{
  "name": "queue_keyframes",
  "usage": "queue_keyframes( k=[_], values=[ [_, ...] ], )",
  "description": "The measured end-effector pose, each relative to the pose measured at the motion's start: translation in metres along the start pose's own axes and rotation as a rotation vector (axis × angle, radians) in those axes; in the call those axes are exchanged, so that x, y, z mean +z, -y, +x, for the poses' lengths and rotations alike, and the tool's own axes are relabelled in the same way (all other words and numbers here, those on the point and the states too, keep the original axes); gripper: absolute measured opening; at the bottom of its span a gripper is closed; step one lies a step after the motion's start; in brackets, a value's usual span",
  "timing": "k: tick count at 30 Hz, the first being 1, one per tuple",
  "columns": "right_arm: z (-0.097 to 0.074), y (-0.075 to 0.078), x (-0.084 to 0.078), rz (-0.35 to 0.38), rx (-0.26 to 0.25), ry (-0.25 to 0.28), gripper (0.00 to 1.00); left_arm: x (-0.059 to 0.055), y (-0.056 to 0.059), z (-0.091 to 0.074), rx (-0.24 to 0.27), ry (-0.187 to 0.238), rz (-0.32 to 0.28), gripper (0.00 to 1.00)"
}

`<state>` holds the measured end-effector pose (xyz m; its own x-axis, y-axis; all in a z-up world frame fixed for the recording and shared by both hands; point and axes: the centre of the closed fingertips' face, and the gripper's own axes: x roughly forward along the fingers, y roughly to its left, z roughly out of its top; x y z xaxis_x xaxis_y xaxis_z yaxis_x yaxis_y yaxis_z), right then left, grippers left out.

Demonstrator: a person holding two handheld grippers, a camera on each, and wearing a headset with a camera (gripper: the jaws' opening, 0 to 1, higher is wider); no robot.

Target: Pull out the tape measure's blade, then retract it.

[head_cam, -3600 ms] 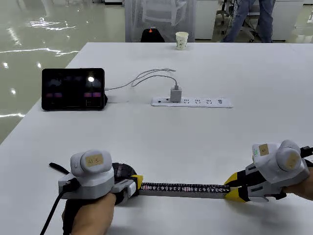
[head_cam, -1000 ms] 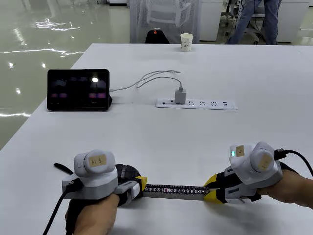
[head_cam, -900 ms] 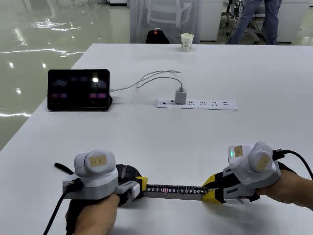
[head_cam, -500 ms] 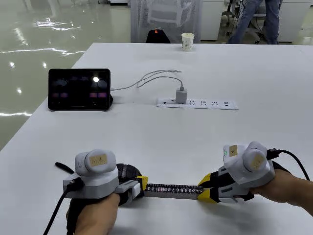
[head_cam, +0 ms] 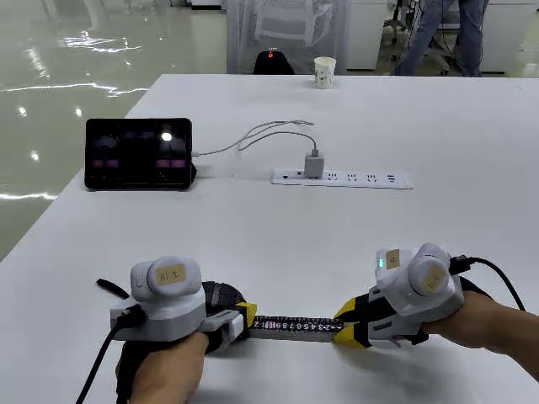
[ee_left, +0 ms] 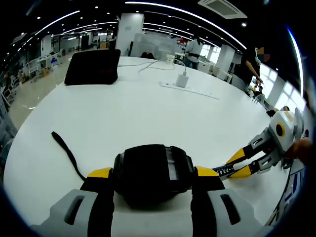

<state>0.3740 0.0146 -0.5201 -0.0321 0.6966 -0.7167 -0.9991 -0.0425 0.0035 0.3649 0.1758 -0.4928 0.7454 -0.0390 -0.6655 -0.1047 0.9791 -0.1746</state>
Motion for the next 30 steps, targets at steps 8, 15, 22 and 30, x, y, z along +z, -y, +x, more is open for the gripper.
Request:
queue_keyframes(
  k=[8, 15, 22, 30],
  values=[
    [0.004, 0.0, 0.003, -0.003, -0.002, 0.003, 0.1, 0.0, 0.0, 0.0, 0.0, -0.001, -0.001, 0.58],
    [0.008, -0.001, 0.008, -0.003, 0.0, 0.009, 0.1, 0.0, 0.0, 0.0, -0.001, -0.002, -0.003, 0.58],
    [0.014, -0.002, 0.014, -0.006, 0.003, 0.016, 0.1, 0.0, 0.0, 0.001, -0.002, -0.002, -0.004, 0.58],
    [0.02, -0.002, 0.021, -0.012, 0.005, 0.022, 0.1, 0.0, 0.0, 0.0, -0.003, -0.003, -0.007, 0.58]
  ],
)
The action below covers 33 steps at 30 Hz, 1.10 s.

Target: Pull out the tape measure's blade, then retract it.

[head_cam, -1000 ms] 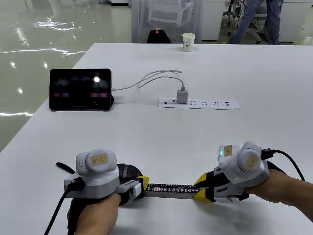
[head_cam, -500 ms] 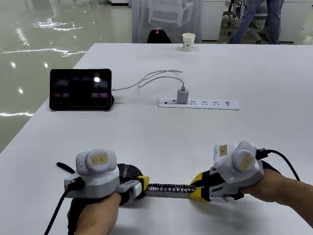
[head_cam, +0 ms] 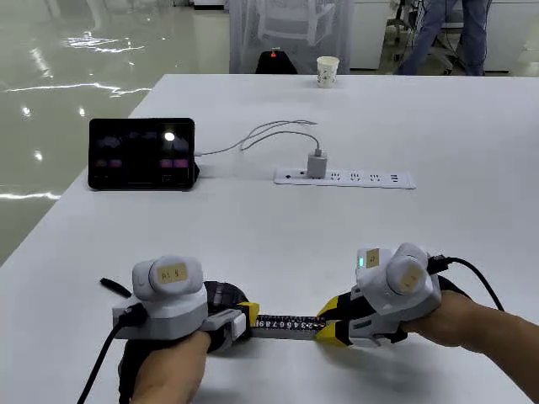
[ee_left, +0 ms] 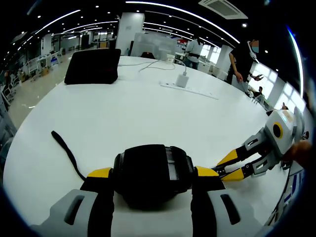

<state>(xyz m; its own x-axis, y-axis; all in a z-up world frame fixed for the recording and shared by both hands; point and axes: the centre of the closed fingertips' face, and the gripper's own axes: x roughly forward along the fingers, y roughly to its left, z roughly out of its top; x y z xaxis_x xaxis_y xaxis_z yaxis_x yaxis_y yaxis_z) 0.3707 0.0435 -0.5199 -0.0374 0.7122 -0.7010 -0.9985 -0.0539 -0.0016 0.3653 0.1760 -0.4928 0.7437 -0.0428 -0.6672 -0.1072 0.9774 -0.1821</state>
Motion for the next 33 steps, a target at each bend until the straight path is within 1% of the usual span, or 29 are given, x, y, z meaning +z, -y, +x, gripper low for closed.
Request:
queue_keyframes(
  k=[18, 33],
  values=[
    [0.013, -0.002, 0.013, -0.005, 0.007, 0.016, 0.11, 0.0, 0.0, 0.0, -0.002, -0.002, -0.005, 0.58],
    [0.02, -0.002, 0.019, -0.012, 0.011, 0.029, 0.11, 0.0, 0.0, 0.0, -0.004, -0.003, -0.007, 0.58]
  ],
)
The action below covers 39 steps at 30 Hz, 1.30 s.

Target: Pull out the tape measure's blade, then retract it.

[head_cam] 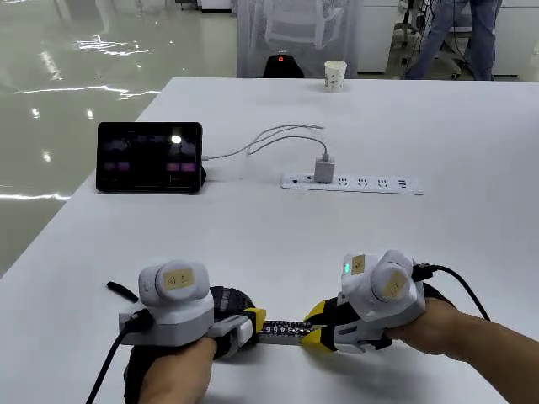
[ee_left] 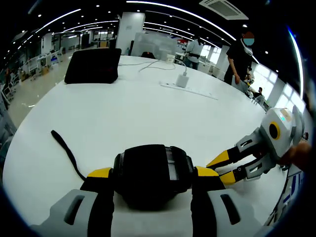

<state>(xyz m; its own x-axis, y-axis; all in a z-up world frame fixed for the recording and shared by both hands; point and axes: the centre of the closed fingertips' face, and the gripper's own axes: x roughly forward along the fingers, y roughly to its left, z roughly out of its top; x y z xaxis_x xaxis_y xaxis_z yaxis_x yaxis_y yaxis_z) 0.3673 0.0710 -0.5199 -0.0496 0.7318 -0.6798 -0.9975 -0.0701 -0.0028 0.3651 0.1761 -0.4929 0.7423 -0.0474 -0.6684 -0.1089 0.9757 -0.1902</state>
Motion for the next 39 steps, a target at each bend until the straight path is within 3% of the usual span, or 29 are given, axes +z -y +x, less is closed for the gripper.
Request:
queue_keyframes(
  k=[39],
  values=[
    [0.031, -0.005, 0.027, -0.042, 0.022, 0.015, 0.11, 0.0, 0.0, 0.0, -0.009, -0.003, -0.007, 0.58]
  ],
)
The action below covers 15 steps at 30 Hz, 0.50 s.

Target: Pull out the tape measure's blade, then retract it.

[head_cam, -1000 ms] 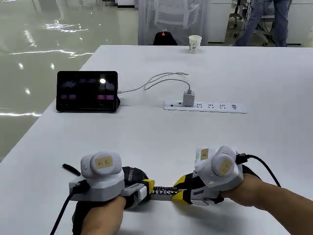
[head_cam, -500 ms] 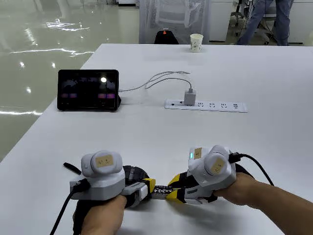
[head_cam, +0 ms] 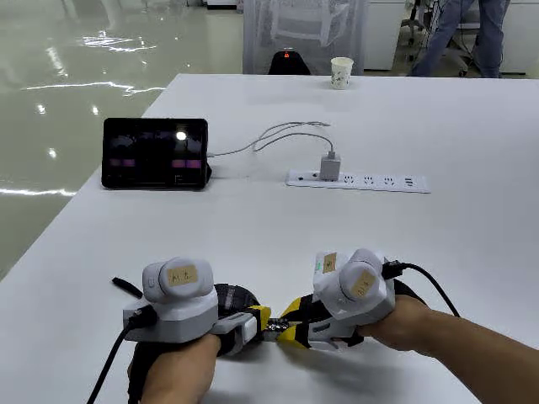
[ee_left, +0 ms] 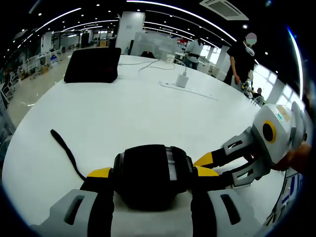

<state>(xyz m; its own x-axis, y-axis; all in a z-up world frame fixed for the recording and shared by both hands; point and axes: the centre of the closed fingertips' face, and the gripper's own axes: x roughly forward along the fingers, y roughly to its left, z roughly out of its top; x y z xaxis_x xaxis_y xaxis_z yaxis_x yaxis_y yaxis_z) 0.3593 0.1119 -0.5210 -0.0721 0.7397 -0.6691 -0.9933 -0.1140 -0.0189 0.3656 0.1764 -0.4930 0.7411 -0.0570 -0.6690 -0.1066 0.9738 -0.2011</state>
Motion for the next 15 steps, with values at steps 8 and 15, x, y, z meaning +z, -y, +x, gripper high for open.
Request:
queue_keyframes(
  k=[8, 15],
  values=[
    [0.008, -0.001, 0.007, -0.006, 0.008, 0.003, 0.11, 0.0, 0.0, 0.0, -0.002, -0.002, 0.0, 0.58],
    [0.011, -0.002, 0.01, -0.022, 0.012, -0.001, 0.11, -0.001, 0.0, -0.001, -0.004, -0.002, -0.003, 0.58]
  ],
)
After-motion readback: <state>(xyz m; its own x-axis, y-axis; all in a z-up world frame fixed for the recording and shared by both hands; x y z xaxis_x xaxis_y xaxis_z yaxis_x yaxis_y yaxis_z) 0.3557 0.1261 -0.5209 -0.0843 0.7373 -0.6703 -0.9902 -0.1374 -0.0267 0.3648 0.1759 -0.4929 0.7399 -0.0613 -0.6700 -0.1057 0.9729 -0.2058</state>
